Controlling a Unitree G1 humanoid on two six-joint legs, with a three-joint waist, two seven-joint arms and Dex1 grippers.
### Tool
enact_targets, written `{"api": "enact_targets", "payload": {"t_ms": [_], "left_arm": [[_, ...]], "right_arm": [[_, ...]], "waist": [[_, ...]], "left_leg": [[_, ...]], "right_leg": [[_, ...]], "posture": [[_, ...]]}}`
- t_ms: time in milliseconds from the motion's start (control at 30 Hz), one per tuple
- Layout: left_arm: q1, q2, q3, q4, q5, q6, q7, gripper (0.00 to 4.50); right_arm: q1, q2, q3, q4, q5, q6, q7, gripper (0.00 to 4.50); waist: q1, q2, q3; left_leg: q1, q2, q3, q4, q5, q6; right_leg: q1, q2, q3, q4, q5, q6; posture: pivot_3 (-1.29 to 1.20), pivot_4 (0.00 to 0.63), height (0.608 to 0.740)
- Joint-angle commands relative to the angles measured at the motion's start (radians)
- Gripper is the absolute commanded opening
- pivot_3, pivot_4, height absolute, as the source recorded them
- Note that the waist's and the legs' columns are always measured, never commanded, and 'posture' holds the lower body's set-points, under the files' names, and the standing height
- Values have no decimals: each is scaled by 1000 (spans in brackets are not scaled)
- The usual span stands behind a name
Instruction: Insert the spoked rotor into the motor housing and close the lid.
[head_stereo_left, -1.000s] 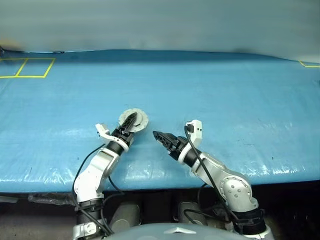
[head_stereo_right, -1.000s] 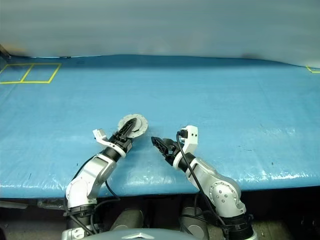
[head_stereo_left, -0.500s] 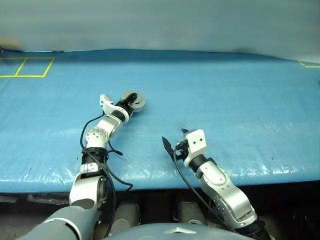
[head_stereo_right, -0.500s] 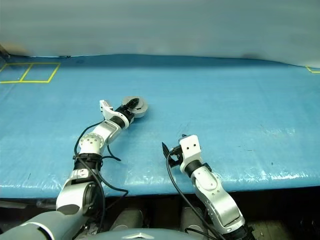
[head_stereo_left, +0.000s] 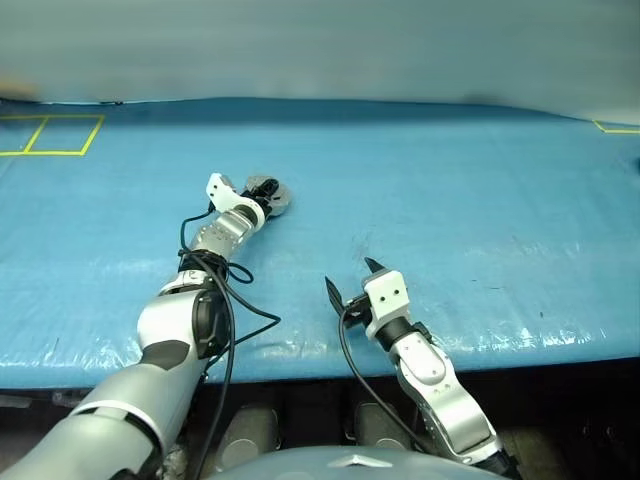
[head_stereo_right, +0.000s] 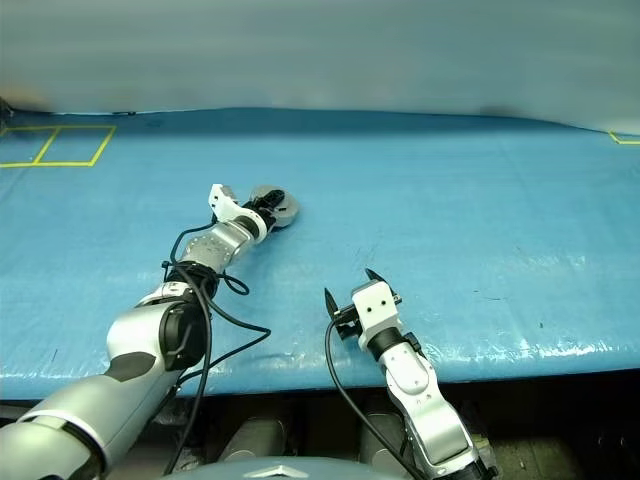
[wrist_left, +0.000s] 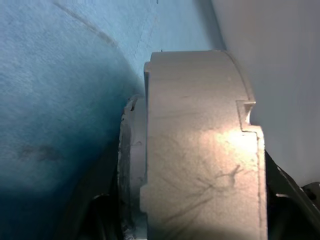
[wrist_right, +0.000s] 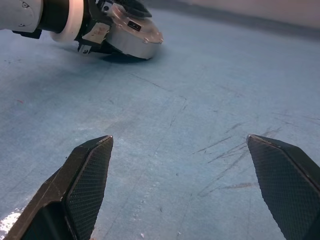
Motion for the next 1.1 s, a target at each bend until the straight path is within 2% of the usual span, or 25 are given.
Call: {"api": "enact_targets", "payload": {"t_ms": [33, 67, 300, 500, 600, 733, 833, 867, 900, 1000, 1100], "left_arm": [[2, 27, 23, 15, 48, 1, 30, 4284], [12, 34, 22, 10, 59, 20, 34, 4461], [147, 120, -16, -134, 110, 290, -21, 4461], [430, 205, -103, -578, 91, 603, -73, 4461], [590, 245, -163, -856, 98, 630, -120, 4461], [785, 274, -245, -1160, 144, 523, -188, 4461], [895, 286, -312, -1294, 235, 392, -217, 4461], [934, 277, -336, -1332, 289, 299, -219, 4461], [975, 264, -364, -1368, 362, 176, -209, 4461], [1049, 262, -438, -1426, 505, 3, -193, 4461], [1091, 226, -457, -1425, 574, -144, -173, 4461]], "right_arm": [[3, 16, -13, -4, -13, -16, 19, 4500], [2, 23, -17, 0, -13, -14, 22, 4500], [-3, 60, -22, 12, -17, -6, 45, 4500], [-3, 100, -37, 8, 34, 36, 79, 4500], [2, 105, -54, -4, 59, 51, 103, 4500], [11, 94, -67, -10, 55, 48, 118, 4500], [17, 87, -69, -14, 63, 42, 137, 4500], [19, 84, -70, -18, 68, 44, 146, 4500], [23, 84, -73, -21, 65, 41, 144, 4500], [33, 80, -79, -28, 51, 31, 140, 4500], [41, 87, -86, -34, 68, 49, 146, 4500]], "waist": [[-1, 0, 0], [-3, 0, -1], [-25, -2, -2], [-41, -2, -8], [-42, -1, -12], [-23, -1, -12], [-7, -1, -12], [-1, -1, -12], [2, -1, -12], [12, -2, -11], [22, -2, -11]], "left_leg": [[2, 0, 0, 0, 0, 0], [4, 0, 1, 0, 0, 0], [10, 1, 6, 0, 1, -2], [23, 3, 10, -4, 1, -4], [26, 5, 10, -5, 0, -4], [26, 6, 10, -5, -2, -3], [24, 6, 10, -5, -3, -2], [24, 6, 10, -6, -3, -2], [23, 6, 10, -6, -3, -2], [20, 6, 10, -6, -4, -1], [16, 5, 10, -5, -4, -1]], "right_leg": [[2, 0, 1, 0, 0, 0], [4, 0, 1, 0, 0, 0], [2, 1, 8, 11, -1, -1], [8, 4, 18, 14, -2, -2], [8, 2, 22, 15, -2, -4], [4, 1, 23, 14, -3, -6], [3, 0, 22, 14, -3, -6], [2, 0, 22, 14, -3, -7], [2, 0, 22, 13, -4, -7], [0, -1, 22, 13, -7, -12], [-2, -1, 21, 12, -6, -12]], "posture": [[0, 150, 740], [0, 150, 740], [0, 150, 740], [0, 150, 740], [0, 150, 740], [0, 150, 740], [0, 150, 740], [0, 150, 740], [0, 150, 740], [0, 150, 740], [0, 150, 740]]}}
